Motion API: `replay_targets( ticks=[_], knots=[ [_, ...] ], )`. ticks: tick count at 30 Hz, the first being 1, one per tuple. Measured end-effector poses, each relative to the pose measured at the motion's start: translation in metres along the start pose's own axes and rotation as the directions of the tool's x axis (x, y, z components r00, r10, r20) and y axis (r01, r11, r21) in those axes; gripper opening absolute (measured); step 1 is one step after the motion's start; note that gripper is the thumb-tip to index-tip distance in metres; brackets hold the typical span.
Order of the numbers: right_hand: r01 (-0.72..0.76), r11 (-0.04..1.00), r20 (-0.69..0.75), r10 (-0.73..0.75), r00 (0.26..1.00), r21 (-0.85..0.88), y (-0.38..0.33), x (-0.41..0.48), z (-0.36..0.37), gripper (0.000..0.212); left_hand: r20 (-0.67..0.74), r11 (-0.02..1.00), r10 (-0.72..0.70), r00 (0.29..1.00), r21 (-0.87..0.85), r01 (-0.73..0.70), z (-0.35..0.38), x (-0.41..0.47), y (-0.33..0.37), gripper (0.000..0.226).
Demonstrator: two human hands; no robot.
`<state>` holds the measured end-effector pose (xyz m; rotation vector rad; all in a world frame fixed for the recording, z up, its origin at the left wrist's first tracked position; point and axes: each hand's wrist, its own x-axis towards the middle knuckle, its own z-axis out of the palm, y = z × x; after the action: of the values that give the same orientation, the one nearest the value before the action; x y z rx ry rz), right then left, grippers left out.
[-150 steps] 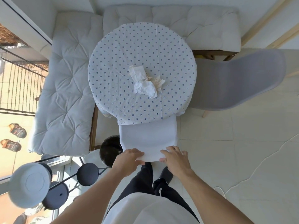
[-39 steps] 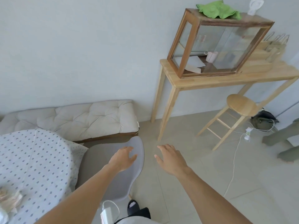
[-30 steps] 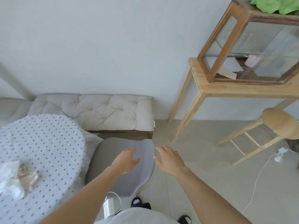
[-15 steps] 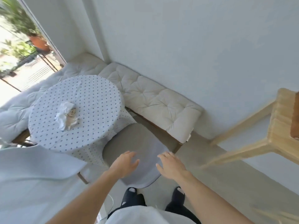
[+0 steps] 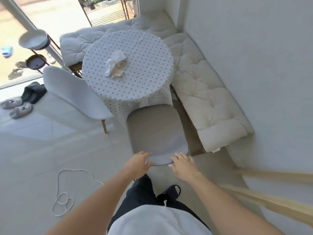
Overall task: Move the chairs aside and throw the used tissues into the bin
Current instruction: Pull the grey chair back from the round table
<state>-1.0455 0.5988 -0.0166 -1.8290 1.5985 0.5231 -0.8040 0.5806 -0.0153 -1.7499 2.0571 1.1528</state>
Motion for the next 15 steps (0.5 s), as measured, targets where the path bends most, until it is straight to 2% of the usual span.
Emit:
replay_targets(
  ticks=[6, 12, 15],
  knots=[
    [-0.016, 1.000, -0.002, 0.016, 1.000, -0.026, 0.001, 0.016, 0.007, 0.049, 0.043, 0.999, 0.004, 0.999, -0.033, -0.003, 0.029, 0.009, -0.004, 0.047],
    [-0.042, 0.990, -0.036, 0.038, 0.999, -0.135, -0.002, 0.023, 0.011, 0.045, 0.017, 0.999, 0.018, 1.000, -0.050, -0.017, 0.038, 0.021, -0.015, 0.036],
    [-0.065, 0.985, -0.025, 0.062, 0.998, -0.161, -0.005, 0.026, 0.003, 0.047, 0.008, 0.999, 0.049, 0.999, -0.007, -0.049, 0.030, 0.030, -0.017, 0.034]
  ],
)
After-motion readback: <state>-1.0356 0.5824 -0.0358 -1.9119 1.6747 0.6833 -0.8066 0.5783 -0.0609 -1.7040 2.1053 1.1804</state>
